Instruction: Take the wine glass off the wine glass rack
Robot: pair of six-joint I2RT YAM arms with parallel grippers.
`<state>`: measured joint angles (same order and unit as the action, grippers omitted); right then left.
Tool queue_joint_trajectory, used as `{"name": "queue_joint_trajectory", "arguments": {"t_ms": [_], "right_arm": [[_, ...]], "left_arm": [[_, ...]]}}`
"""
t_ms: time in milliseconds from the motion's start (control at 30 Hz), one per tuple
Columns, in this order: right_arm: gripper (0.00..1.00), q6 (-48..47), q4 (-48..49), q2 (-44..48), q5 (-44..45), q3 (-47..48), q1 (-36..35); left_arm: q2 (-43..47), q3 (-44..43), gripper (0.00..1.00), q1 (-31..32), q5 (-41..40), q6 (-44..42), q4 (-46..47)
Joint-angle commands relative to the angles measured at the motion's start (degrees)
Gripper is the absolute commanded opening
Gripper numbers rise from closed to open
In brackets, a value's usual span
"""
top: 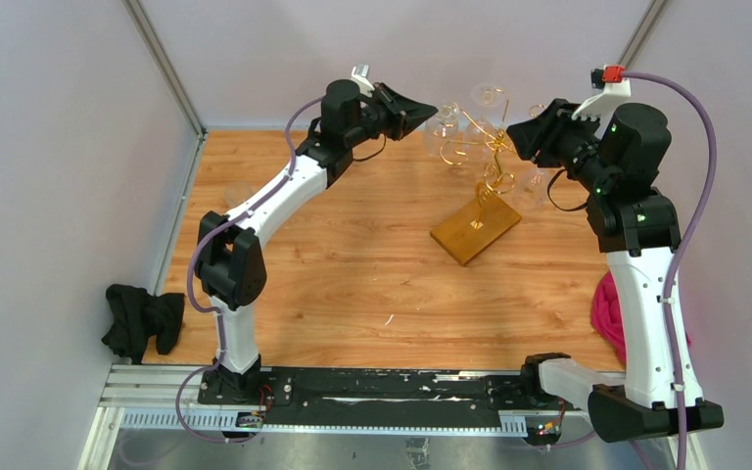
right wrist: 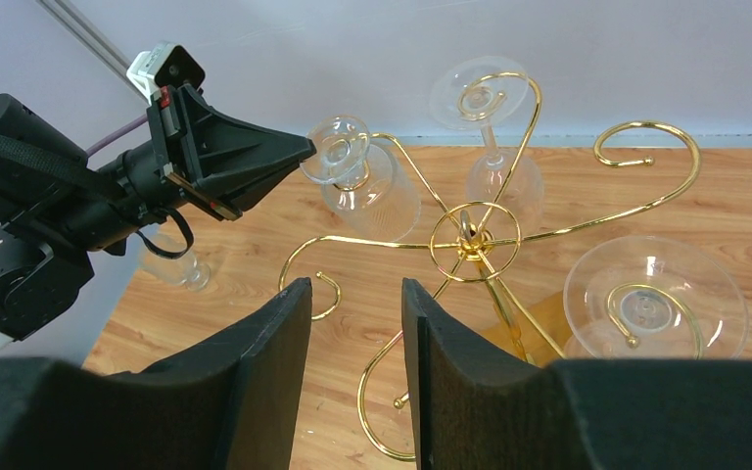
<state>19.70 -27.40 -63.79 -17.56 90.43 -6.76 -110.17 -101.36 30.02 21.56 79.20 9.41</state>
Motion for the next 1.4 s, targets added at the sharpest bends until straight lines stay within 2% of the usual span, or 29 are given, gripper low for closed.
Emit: {"name": "queue_joint_trajectory", "arguments": {"t_ms": [0,667,1367], "right_arm": [[0.43,0.00,1.11,0.16,-0.48,-0.26,-0.88],[0.43,-0.68,1.36,0.49,-0.37,-1.02,-0.82],[0.43,-0.63,1.74,1.08,-0.80,-1.20,-0.87]], "left_arm": [[-0.26,-4.39,0.00,-0.85,-0.22,1.13,5.44],[-6.31,-11.97,0.00,1.03,-0.17,1.18,4.17],[-3.78,-6.57,0.00,4.51,0.00,-0.94,3.34]]}}
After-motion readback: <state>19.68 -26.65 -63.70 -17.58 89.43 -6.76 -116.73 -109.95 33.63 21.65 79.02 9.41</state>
